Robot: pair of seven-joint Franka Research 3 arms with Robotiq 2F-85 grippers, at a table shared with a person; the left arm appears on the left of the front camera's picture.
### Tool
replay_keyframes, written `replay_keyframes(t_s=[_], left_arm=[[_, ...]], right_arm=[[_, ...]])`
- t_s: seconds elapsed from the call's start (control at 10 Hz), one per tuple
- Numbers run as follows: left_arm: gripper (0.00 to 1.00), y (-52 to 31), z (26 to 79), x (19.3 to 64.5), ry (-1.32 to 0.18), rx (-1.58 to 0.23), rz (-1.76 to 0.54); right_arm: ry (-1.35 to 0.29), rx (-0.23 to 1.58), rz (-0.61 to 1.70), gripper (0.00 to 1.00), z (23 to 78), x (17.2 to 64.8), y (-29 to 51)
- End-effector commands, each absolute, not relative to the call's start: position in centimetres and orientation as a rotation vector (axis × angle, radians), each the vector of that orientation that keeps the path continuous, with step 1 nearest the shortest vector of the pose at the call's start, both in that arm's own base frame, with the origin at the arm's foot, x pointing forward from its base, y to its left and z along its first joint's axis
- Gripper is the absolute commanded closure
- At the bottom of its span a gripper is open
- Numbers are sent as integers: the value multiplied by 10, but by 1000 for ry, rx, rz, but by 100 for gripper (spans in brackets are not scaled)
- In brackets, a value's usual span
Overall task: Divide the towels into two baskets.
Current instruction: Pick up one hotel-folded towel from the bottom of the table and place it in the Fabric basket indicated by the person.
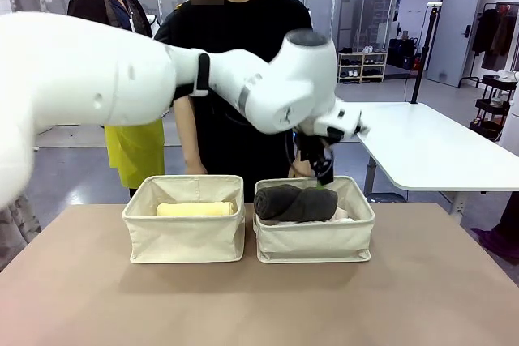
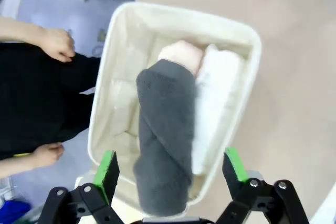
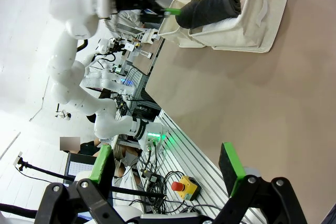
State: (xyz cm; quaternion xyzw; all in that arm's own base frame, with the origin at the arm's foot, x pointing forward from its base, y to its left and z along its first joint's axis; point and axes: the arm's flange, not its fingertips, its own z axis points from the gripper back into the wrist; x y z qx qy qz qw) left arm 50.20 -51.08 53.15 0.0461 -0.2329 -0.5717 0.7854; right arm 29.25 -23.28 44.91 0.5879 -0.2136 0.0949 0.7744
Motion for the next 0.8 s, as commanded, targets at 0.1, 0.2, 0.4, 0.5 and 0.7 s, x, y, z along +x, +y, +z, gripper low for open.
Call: replay_keyframes(t_s=[0.1, 0.2, 0.4, 0.5, 0.7], left_arm=[[0, -426, 555, 424, -427, -202, -1013], [0, -398, 557, 398, -414, -298, -955], [0, -333, 555, 350, -421, -450, -807], [0, -297, 552, 330, -410, -518, -744], [0, -214, 548, 297, -457, -614, -561]], right_arm=[[-469, 1281, 208, 0, 453, 291, -232], [-469, 1281, 208, 0, 453, 291, -232], [-469, 1281, 208, 0, 453, 291, -232], [-469, 1281, 208, 0, 453, 291, -232], [-469, 1281, 208, 0, 453, 291, -232]])
